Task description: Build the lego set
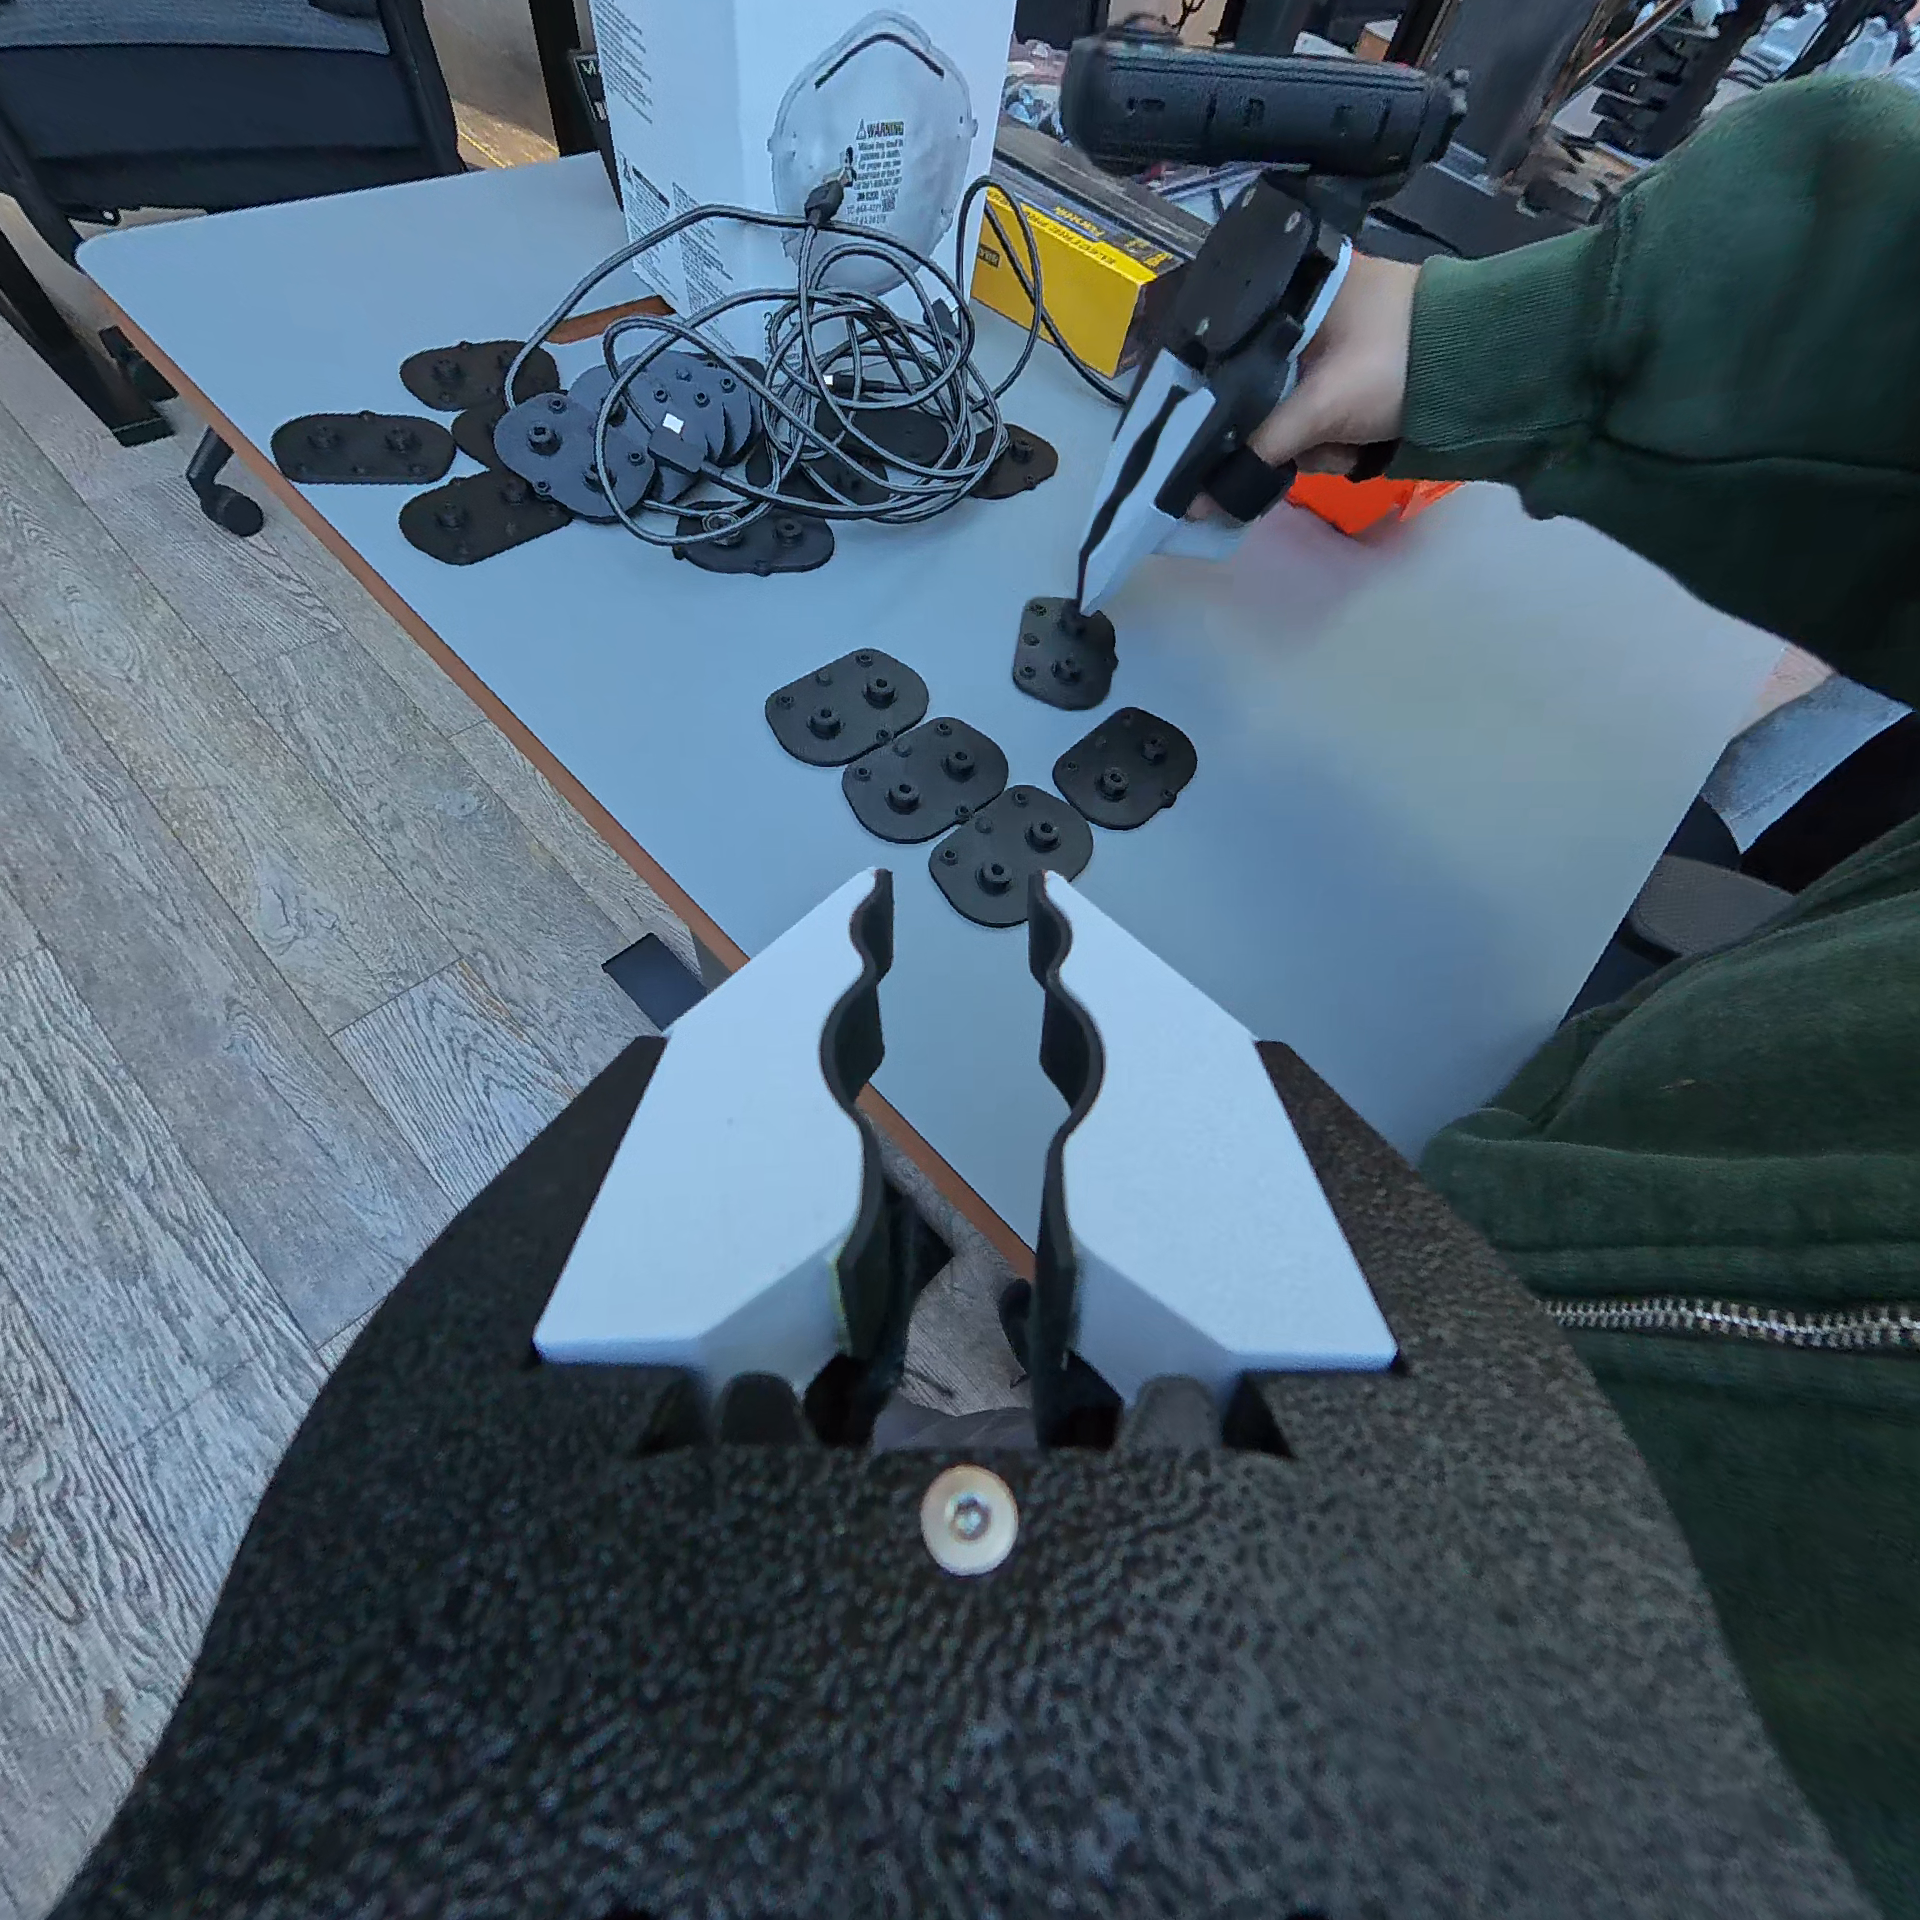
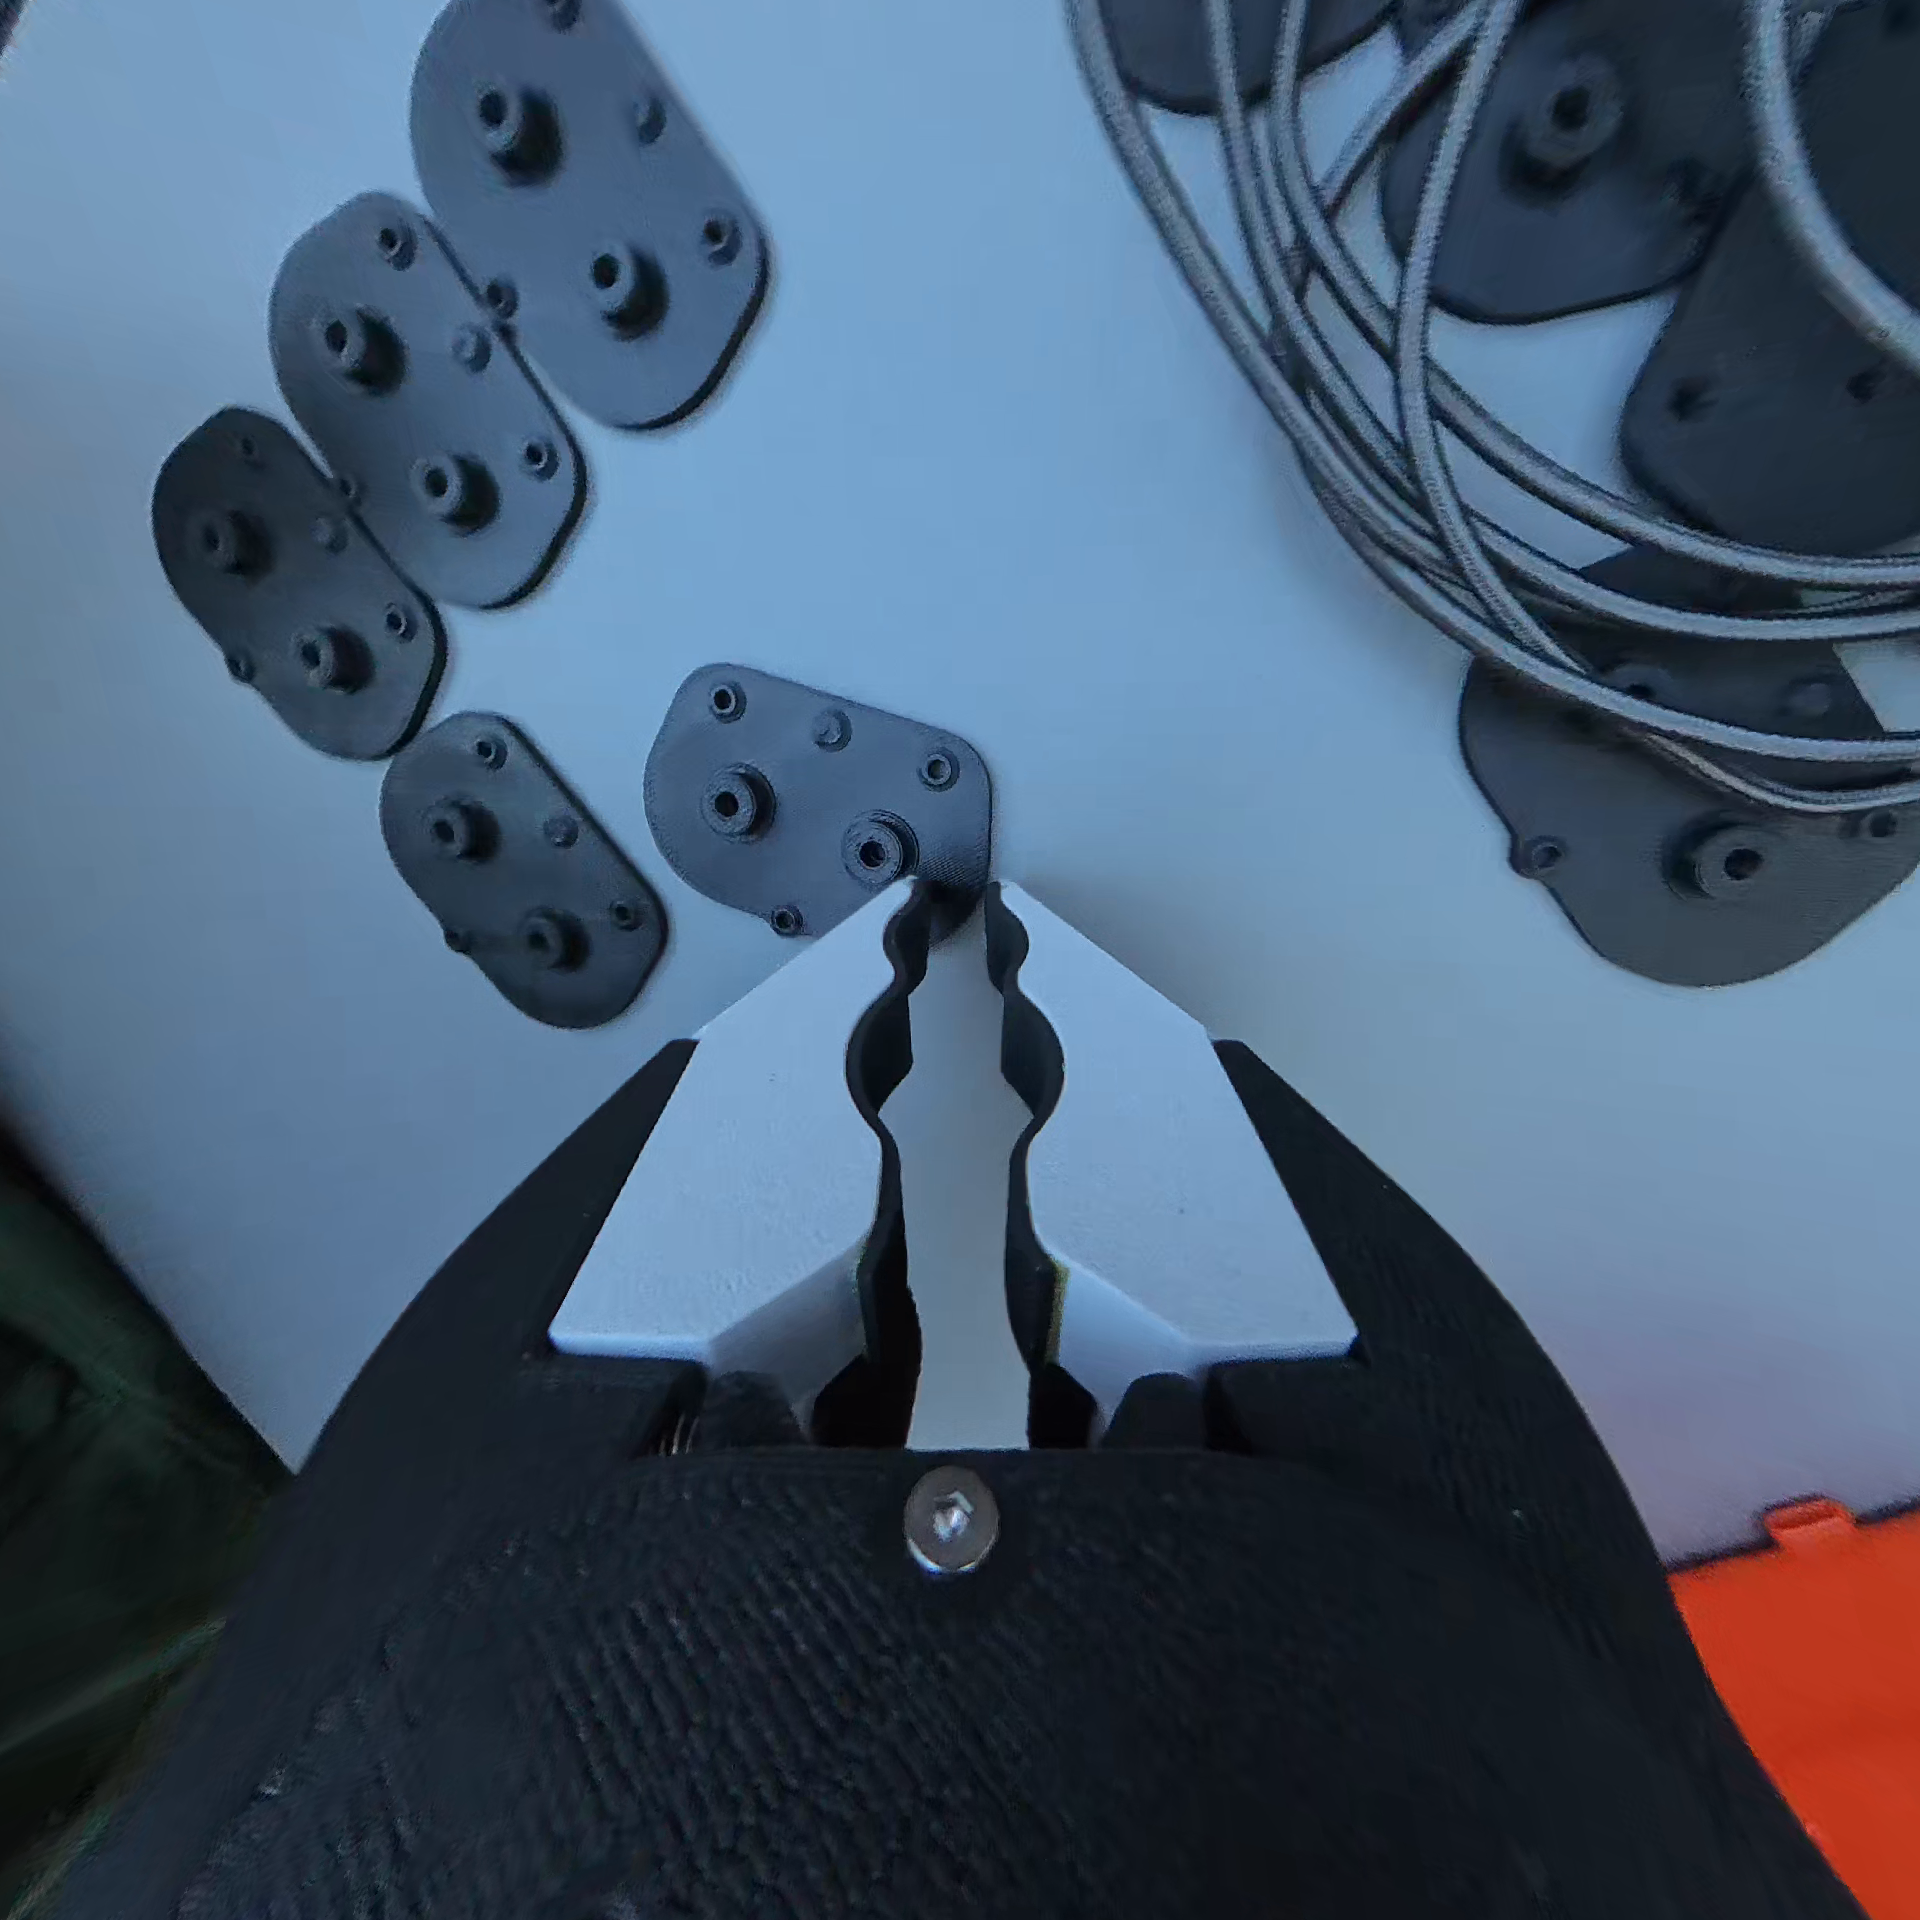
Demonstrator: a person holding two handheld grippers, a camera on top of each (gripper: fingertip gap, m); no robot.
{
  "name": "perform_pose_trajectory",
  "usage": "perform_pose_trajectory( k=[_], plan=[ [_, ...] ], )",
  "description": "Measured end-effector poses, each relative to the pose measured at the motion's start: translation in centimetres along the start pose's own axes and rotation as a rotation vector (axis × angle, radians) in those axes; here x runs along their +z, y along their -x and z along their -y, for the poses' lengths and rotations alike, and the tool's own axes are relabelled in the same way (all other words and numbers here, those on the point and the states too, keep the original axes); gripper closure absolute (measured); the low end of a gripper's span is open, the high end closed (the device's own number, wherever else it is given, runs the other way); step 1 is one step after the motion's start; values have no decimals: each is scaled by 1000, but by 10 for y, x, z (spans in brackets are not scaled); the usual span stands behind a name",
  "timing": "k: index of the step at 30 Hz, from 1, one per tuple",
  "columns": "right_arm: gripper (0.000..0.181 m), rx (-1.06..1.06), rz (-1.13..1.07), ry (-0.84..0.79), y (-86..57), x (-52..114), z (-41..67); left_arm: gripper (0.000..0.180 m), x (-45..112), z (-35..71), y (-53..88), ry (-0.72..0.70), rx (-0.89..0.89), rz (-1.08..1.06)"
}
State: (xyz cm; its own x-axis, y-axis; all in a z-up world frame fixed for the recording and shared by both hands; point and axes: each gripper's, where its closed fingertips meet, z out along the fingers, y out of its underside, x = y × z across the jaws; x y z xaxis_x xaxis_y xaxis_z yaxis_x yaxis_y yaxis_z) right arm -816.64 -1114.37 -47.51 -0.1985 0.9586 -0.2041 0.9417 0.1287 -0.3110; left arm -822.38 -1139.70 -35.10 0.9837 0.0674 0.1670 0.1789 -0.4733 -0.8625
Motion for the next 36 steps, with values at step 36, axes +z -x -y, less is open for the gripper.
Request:
perform_pose_trajectory(
  k=[36],
  plan=[
    [171,8,-185,6,39,12,16,158,1,-1,-3,-6,-11,5]
  ],
)
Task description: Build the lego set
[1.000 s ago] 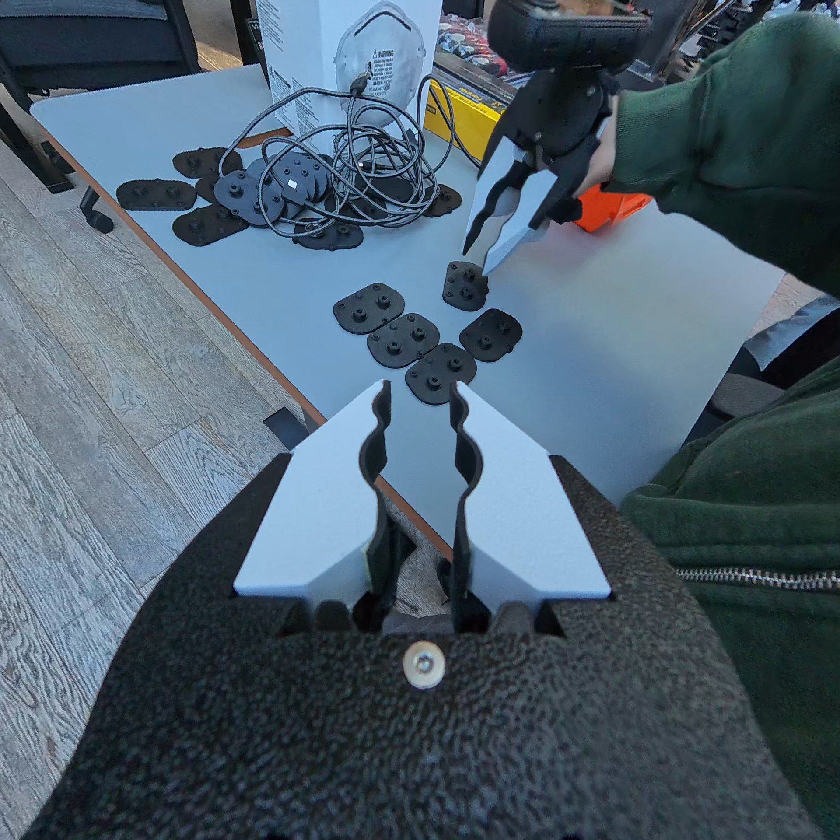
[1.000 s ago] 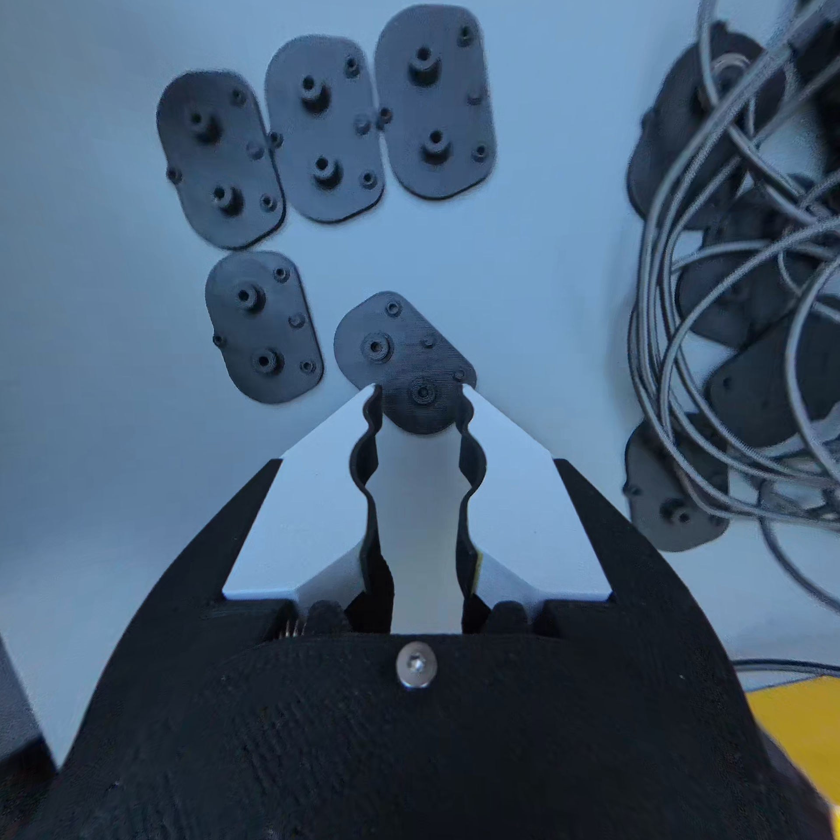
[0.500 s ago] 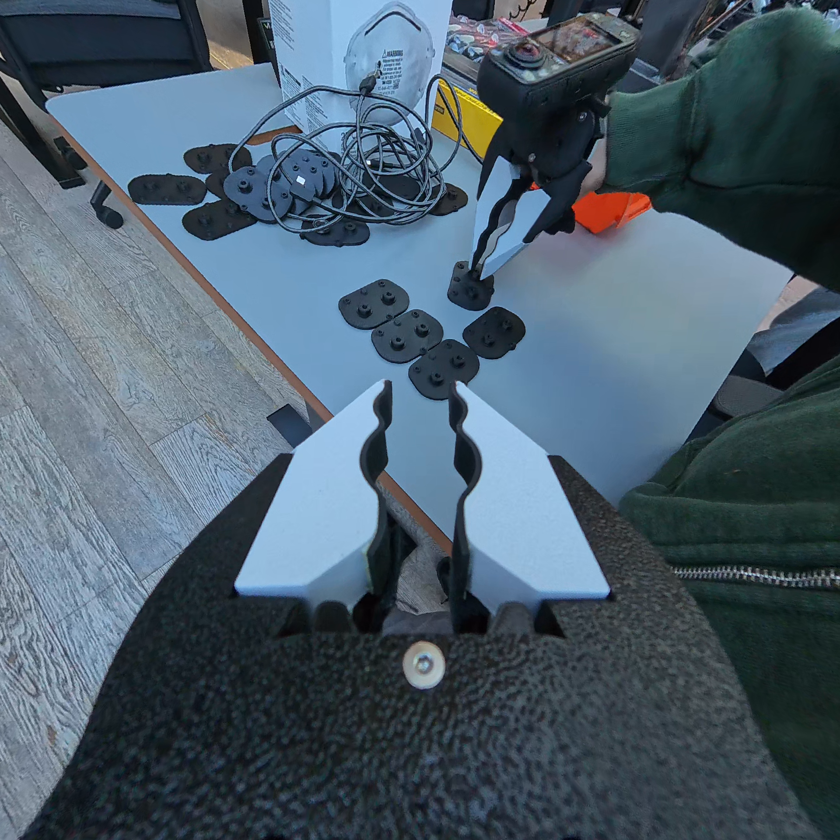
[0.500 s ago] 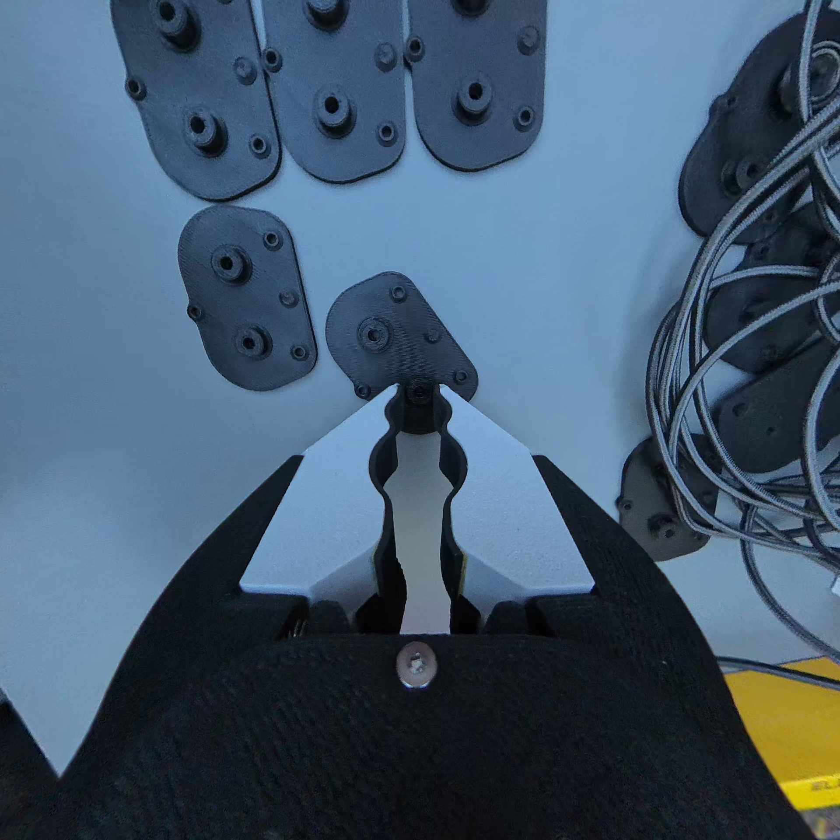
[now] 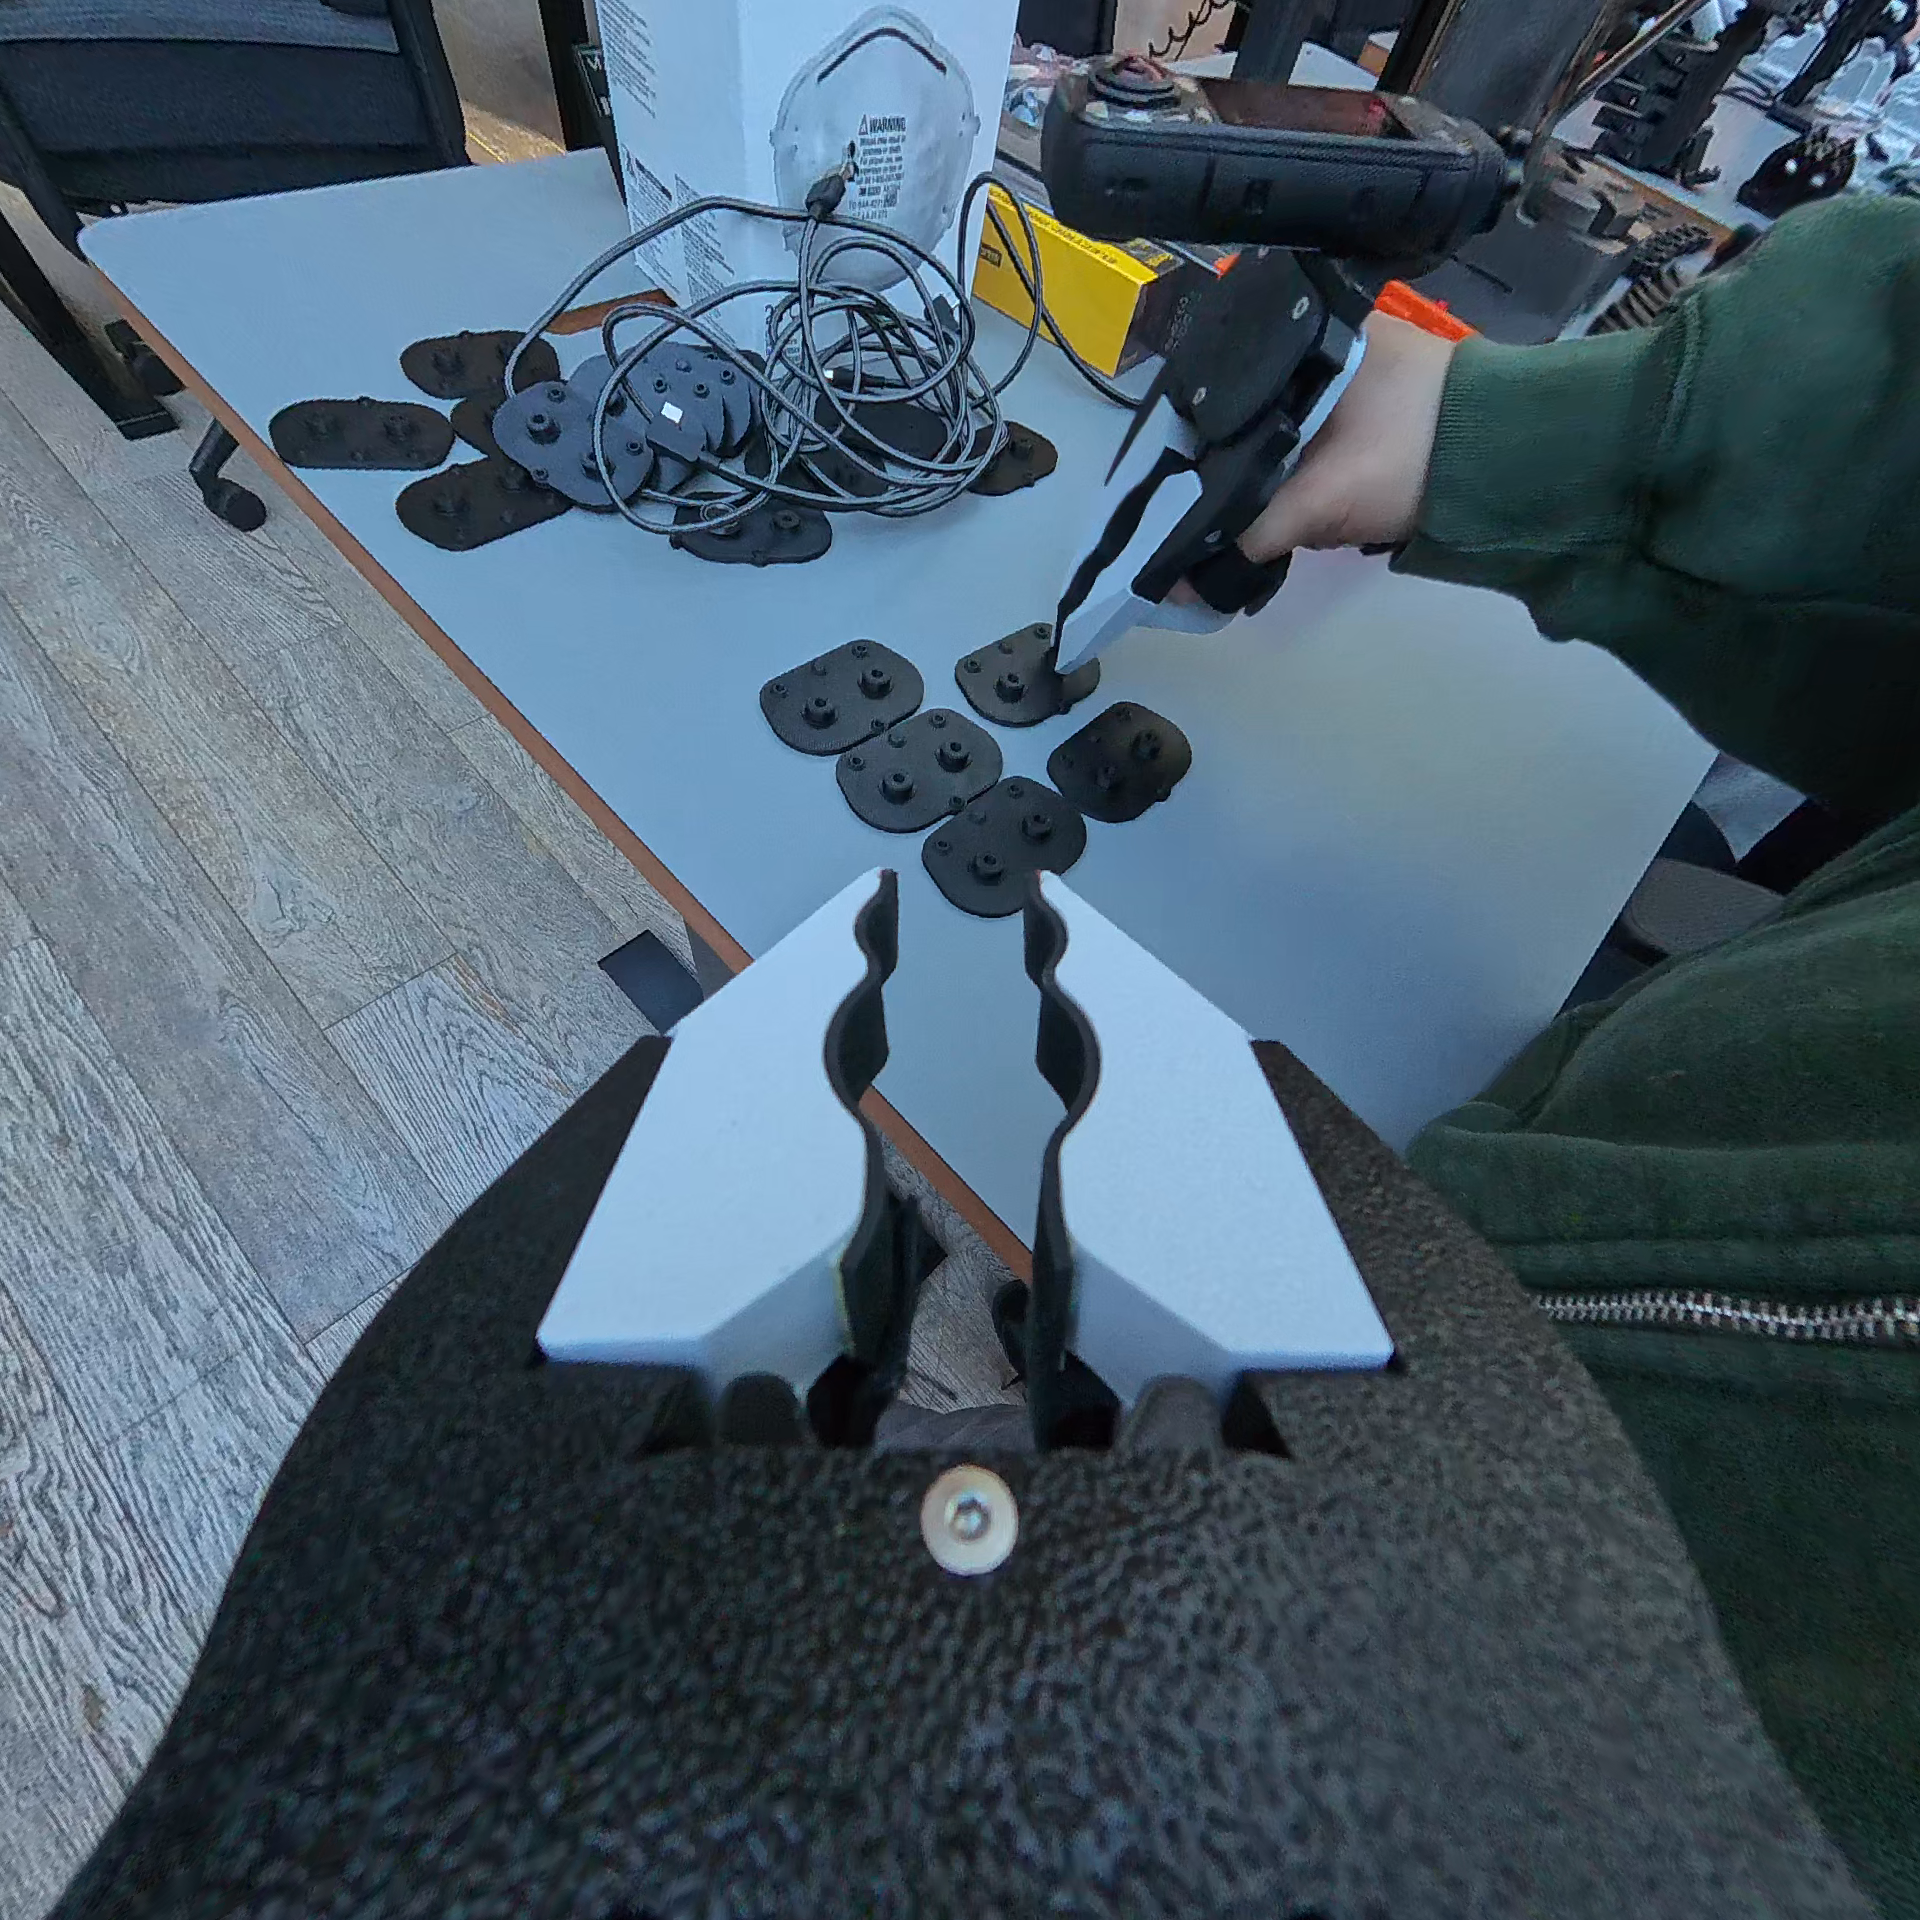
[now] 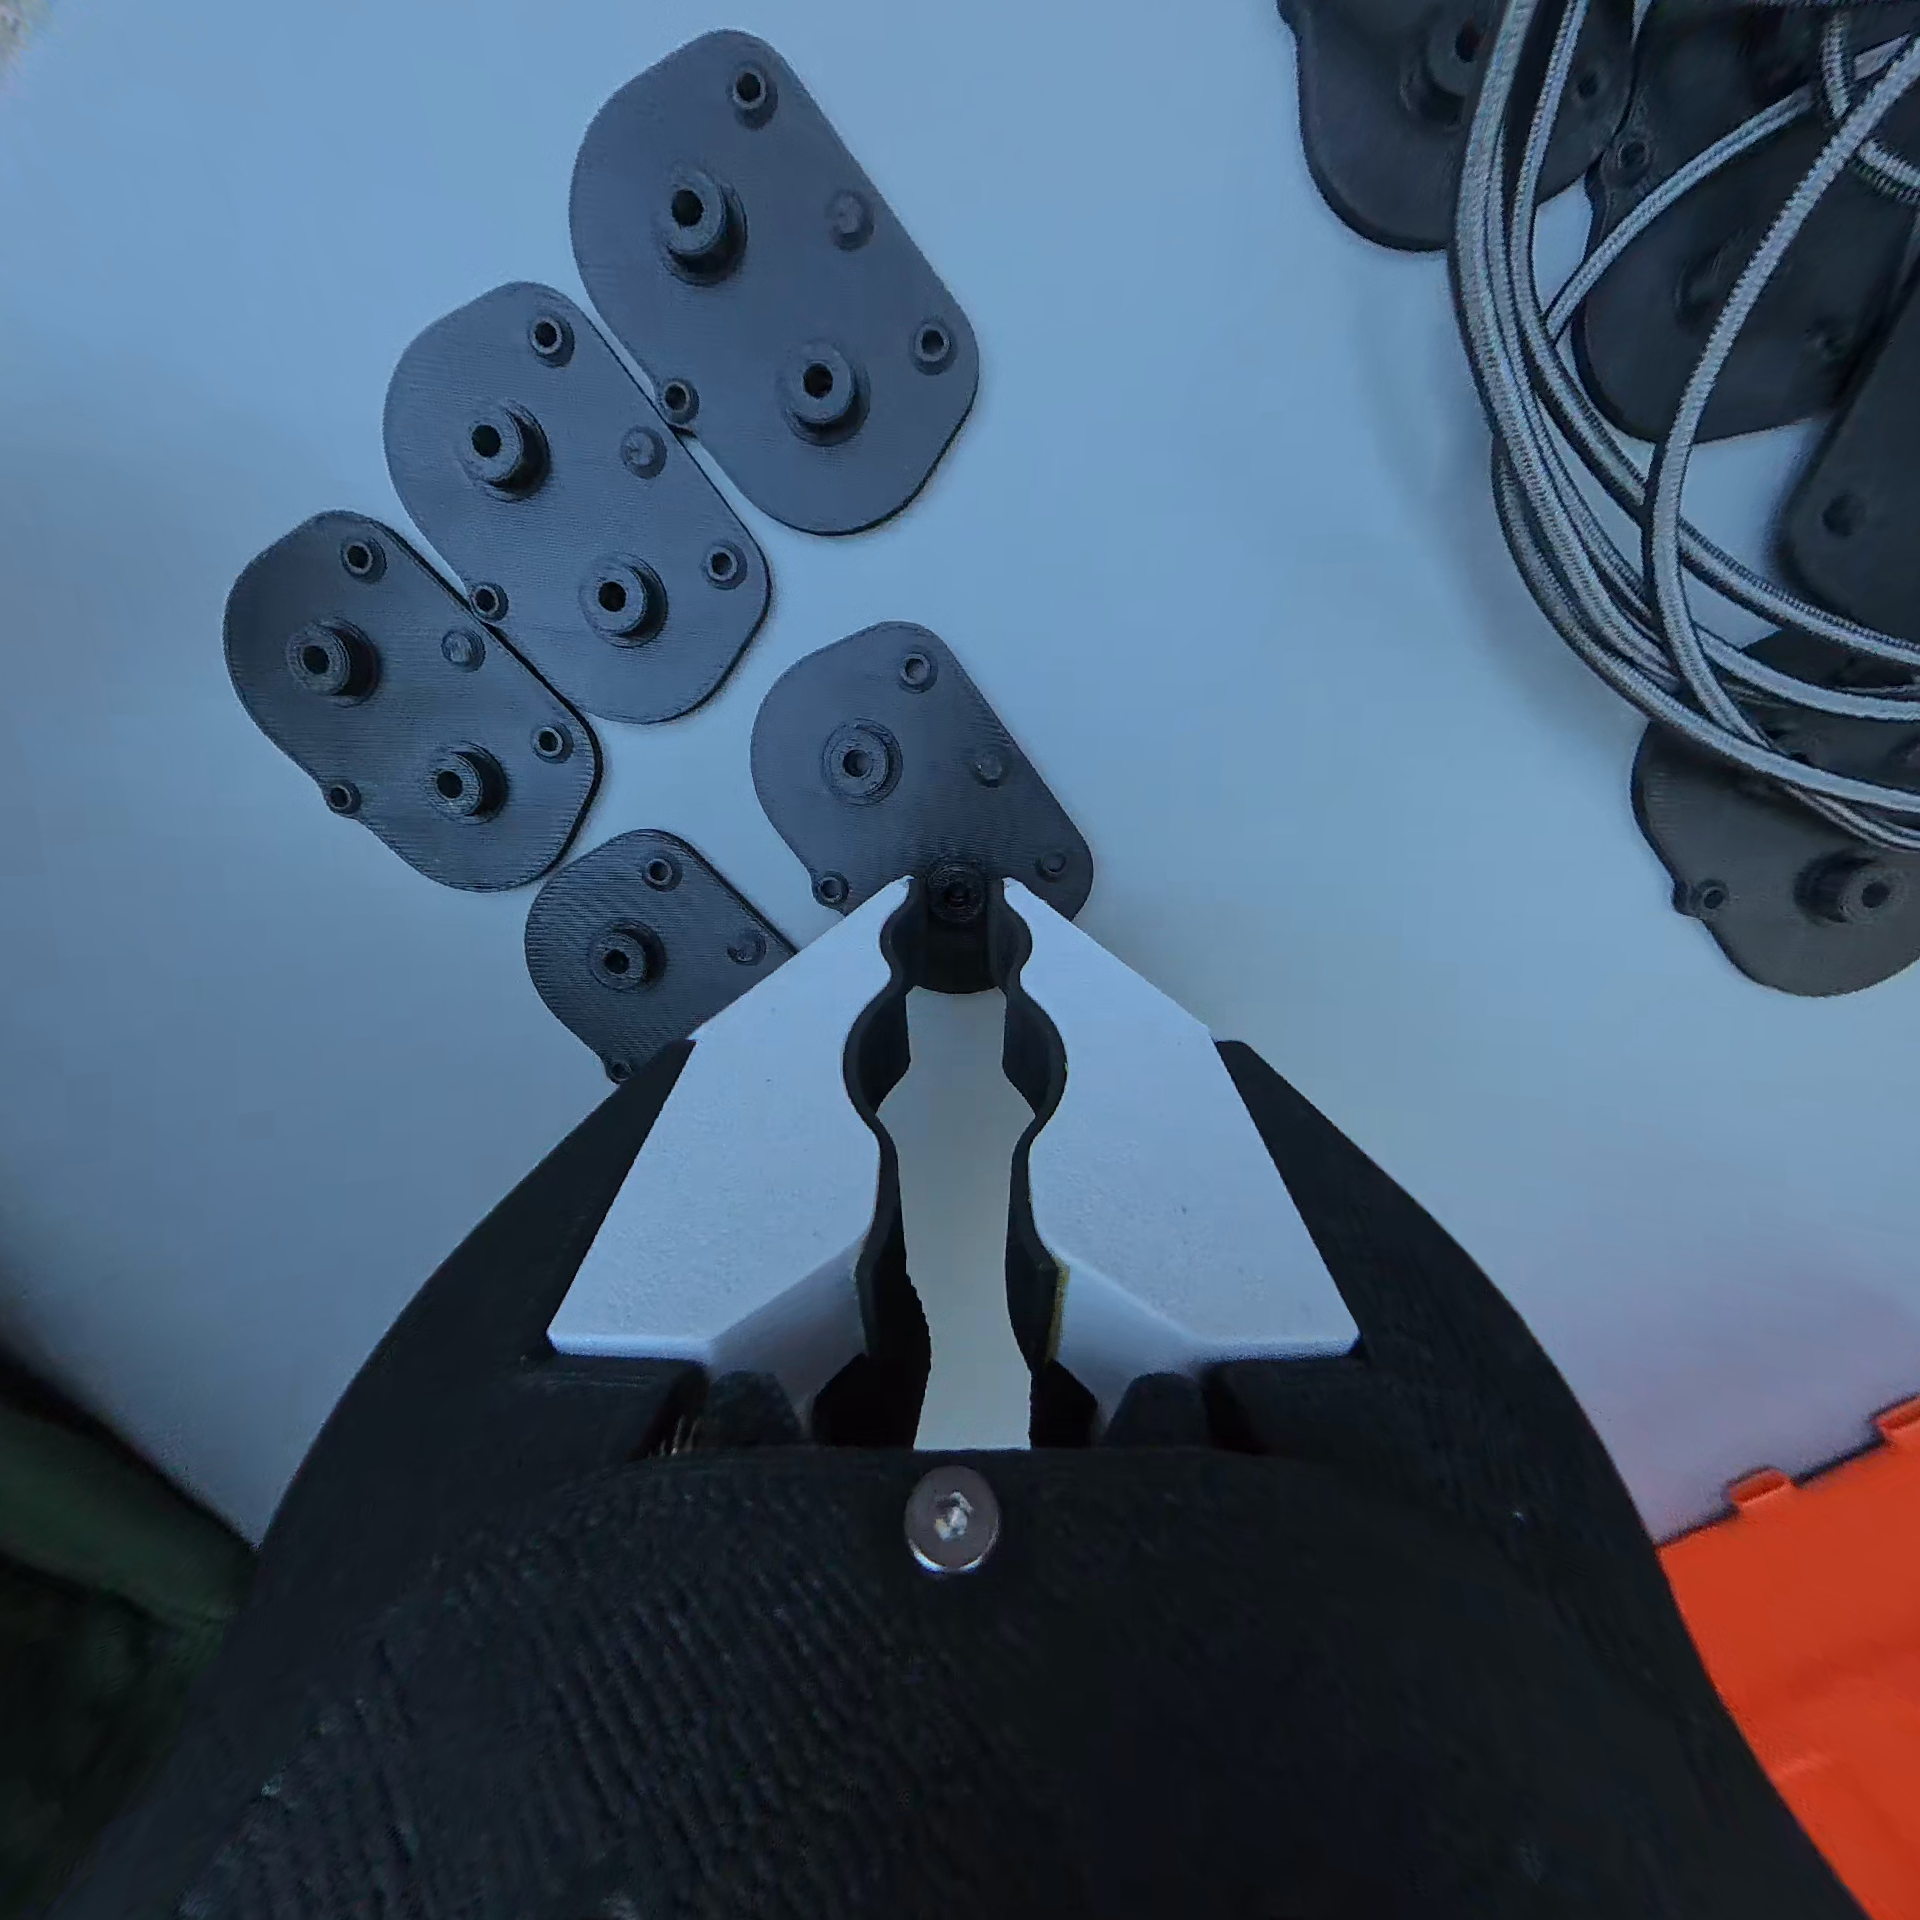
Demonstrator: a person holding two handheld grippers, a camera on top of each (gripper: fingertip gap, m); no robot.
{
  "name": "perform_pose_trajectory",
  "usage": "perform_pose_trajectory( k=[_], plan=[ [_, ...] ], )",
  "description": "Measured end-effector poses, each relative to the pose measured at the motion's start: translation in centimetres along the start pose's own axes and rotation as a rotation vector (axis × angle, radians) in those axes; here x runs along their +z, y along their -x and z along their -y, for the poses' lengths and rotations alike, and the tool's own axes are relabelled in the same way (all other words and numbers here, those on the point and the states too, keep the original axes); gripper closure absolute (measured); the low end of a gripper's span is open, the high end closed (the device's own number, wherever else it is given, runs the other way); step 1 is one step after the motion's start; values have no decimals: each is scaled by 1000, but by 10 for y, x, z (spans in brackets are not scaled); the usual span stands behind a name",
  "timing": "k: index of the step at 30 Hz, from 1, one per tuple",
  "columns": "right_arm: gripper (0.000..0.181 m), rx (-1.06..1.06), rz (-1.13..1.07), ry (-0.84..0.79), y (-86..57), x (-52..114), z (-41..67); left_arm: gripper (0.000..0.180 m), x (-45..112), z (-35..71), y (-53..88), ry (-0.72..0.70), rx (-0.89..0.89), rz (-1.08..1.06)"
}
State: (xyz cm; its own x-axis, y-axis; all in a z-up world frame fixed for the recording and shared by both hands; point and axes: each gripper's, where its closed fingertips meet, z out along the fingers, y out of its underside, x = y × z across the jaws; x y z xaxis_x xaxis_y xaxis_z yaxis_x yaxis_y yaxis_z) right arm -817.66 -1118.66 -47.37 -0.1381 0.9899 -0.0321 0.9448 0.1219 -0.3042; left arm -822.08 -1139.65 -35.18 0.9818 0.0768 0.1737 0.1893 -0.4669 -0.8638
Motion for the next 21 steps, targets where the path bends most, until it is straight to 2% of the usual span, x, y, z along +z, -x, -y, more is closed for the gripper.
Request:
perform_pose_trajectory(
  k=[21],
  plan=[
    [171,-148,11,13,12,-1,-3,158,-2,-6,2,0,-4,-15]
  ],
)
